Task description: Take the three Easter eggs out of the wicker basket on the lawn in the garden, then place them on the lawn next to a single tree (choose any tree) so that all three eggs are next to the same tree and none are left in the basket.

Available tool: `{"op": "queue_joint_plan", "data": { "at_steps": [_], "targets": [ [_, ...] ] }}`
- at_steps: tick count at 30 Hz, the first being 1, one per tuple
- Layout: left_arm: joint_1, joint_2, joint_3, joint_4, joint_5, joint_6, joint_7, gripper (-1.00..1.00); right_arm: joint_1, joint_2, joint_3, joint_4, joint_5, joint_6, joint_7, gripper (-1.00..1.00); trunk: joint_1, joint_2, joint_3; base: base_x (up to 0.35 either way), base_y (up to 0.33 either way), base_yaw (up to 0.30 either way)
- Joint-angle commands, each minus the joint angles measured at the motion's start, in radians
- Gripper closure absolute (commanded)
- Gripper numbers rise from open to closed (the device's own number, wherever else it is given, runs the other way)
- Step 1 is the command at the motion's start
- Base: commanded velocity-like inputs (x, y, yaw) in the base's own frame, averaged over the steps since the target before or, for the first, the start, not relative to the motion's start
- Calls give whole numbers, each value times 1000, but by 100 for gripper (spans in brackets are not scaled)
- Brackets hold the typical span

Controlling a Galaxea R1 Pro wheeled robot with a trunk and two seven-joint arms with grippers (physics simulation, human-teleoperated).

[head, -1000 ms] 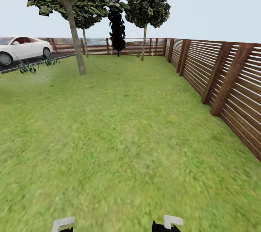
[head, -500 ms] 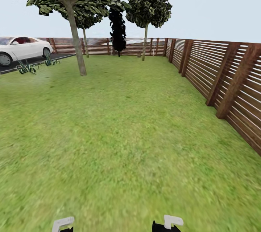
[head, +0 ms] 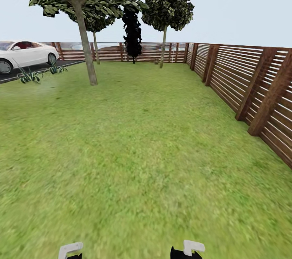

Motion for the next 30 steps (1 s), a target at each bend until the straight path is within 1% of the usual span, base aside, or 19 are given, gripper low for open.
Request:
{"op": "queue_joint_plan", "data": {
  "at_steps": [1,30],
  "targets": [
    [-1,0,3,1,0,-4,1,-100,-1,0,2,1,-6,-4,-4,-100,1,-2,-2,269,166,0],
    [-1,0,3,1,0,-4,1,-100,-1,1,2,1,-5,-3,-4,-100,1,-2,-2,269,164,0]
  ]
}}
